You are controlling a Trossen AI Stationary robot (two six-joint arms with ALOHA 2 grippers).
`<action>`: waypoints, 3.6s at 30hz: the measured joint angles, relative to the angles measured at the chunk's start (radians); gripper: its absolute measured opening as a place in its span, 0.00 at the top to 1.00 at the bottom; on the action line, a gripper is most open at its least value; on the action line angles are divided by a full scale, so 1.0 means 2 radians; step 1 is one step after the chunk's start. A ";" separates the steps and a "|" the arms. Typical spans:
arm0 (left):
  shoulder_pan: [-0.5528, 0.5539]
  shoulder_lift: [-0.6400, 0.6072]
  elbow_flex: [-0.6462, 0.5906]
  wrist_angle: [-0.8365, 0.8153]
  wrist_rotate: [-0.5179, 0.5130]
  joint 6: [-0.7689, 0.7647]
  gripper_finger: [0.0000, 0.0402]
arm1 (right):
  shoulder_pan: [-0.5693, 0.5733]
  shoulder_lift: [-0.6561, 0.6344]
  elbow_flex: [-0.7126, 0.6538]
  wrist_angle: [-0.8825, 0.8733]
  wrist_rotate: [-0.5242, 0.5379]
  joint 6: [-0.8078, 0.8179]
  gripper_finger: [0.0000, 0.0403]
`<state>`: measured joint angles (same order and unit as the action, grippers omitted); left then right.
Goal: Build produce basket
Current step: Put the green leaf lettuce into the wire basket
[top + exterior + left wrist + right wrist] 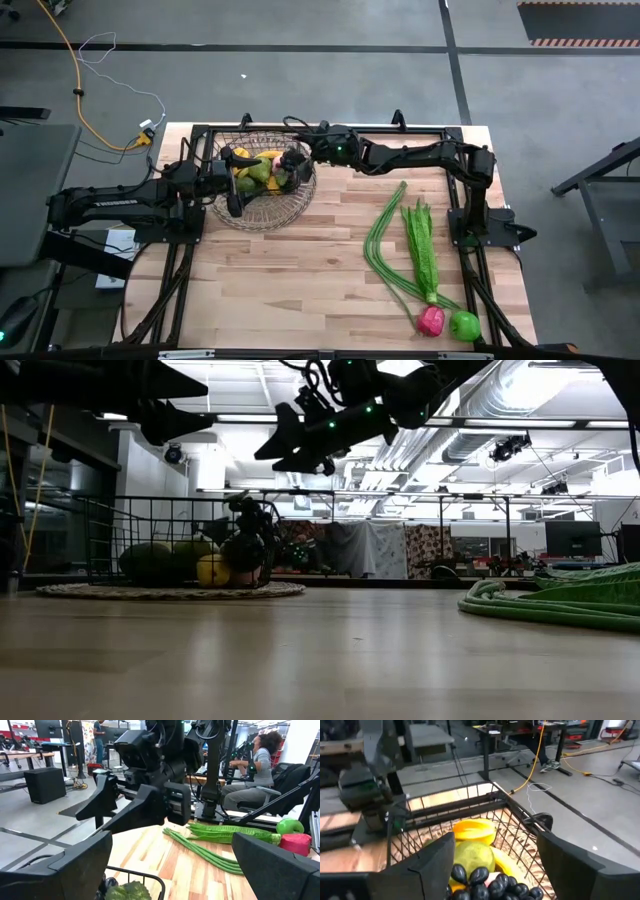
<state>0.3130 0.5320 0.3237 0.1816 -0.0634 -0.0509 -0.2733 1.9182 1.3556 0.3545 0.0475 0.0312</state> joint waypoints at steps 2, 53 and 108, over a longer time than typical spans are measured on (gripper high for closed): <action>0.000 0.000 0.000 -0.006 0.003 -0.004 0.00 | 0.004 0.000 0.000 -0.006 0.002 -0.018 0.32; 0.000 0.002 0.000 -0.014 -0.002 0.009 0.00 | 0.476 -0.258 -0.126 -0.774 -0.083 0.999 0.32; 0.000 0.002 0.000 0.018 0.004 0.023 0.00 | 0.524 -0.118 -0.023 -0.899 -0.060 0.934 0.93</action>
<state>0.3138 0.5365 0.3237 0.2185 -0.0563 -0.0044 0.7737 1.6823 1.3106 -1.4444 -0.0727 1.8999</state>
